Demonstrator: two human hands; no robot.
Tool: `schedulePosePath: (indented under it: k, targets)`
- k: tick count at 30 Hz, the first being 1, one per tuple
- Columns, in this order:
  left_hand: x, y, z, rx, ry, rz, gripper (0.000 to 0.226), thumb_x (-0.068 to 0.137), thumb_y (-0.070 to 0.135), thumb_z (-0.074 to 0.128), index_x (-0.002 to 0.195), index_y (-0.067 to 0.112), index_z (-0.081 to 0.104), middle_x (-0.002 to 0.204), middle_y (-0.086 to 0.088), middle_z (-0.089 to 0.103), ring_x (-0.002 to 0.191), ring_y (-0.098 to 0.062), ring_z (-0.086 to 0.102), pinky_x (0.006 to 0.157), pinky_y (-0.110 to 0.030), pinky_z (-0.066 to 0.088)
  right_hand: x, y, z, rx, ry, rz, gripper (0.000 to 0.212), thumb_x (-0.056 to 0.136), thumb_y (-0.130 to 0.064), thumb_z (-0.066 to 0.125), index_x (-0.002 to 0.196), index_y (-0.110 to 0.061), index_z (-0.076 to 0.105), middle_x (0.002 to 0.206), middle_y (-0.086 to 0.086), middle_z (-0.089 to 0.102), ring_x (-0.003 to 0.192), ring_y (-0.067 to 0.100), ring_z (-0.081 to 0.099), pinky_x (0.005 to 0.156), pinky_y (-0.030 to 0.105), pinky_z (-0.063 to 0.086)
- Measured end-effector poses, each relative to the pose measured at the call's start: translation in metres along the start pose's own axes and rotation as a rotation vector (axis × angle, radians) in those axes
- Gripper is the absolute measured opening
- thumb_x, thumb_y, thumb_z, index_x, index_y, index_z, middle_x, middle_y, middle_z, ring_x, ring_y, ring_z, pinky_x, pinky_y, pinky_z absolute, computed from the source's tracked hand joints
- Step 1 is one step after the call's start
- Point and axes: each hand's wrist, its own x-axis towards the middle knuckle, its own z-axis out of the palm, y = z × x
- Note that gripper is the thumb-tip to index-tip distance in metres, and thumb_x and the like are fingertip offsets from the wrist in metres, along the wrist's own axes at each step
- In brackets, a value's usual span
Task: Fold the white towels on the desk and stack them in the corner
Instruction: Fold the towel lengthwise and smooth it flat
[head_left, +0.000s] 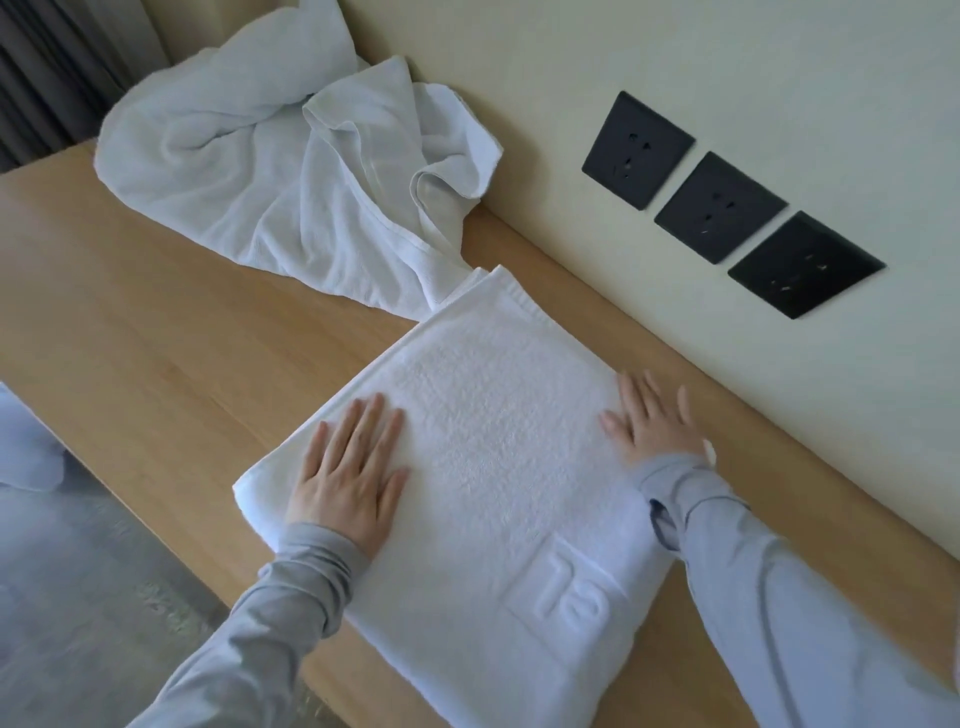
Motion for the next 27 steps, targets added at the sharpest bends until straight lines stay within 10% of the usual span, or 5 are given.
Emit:
schedulePosePath:
  k: [4, 11, 17, 21, 27]
  targets:
    - [0.0, 0.0, 0.004, 0.017, 0.01, -0.028, 0.063, 0.091, 0.049, 0.01, 0.148, 0.022, 0.016, 0.156, 0.0, 0.016, 0.144, -0.018, 0.009, 0.117, -0.041, 0.006, -0.003, -0.01, -0.023, -0.079, 0.106, 0.065, 0.069, 0.094, -0.051, 0.003, 0.149, -0.009, -0.001, 0.158, 0.007, -0.005, 0.146, 0.021, -0.007, 0.116, 0.051, -0.002]
    - [0.0, 0.001, 0.005, 0.028, 0.029, -0.017, 0.061, 0.091, 0.044, 0.021, 0.146, 0.019, 0.026, 0.153, -0.004, 0.026, 0.141, -0.021, 0.023, 0.114, -0.042, 0.013, -0.103, -0.153, 0.013, 0.032, 0.328, -0.813, 0.063, 0.092, -0.049, 0.027, 0.144, -0.014, 0.034, 0.151, 0.002, 0.033, 0.141, 0.019, 0.026, 0.113, 0.05, 0.021]
    - [-0.001, -0.001, 0.009, 0.048, 0.054, -0.012, 0.06, 0.093, 0.046, 0.018, 0.148, 0.021, 0.021, 0.155, -0.001, 0.021, 0.143, -0.018, 0.016, 0.117, -0.041, 0.007, -0.039, -0.005, 0.013, -0.117, 0.136, -0.363, 0.071, 0.084, -0.061, -0.012, 0.144, -0.023, -0.02, 0.155, -0.007, -0.02, 0.144, 0.011, -0.015, 0.117, 0.04, -0.01]
    - [-0.001, 0.001, 0.009, 0.057, 0.051, -0.028, 0.061, 0.093, 0.047, 0.014, 0.149, 0.023, 0.017, 0.156, 0.001, 0.016, 0.144, -0.017, 0.01, 0.118, -0.04, 0.005, -0.022, 0.012, -0.014, -0.057, 0.139, -0.072, 0.088, 0.079, -0.061, -0.023, 0.148, -0.009, -0.006, 0.158, 0.007, -0.007, 0.145, 0.017, -0.01, 0.117, 0.043, -0.009]
    - [-0.001, 0.002, 0.005, 0.038, 0.04, -0.01, 0.064, 0.094, 0.049, 0.007, 0.147, 0.02, 0.025, 0.155, -0.001, 0.021, 0.143, -0.02, 0.016, 0.117, -0.043, 0.012, -0.141, -0.156, 0.021, 0.088, 0.298, -0.629, 0.072, 0.086, -0.052, 0.029, 0.138, -0.005, 0.044, 0.146, 0.013, 0.04, 0.138, 0.028, 0.03, 0.108, 0.05, 0.034]
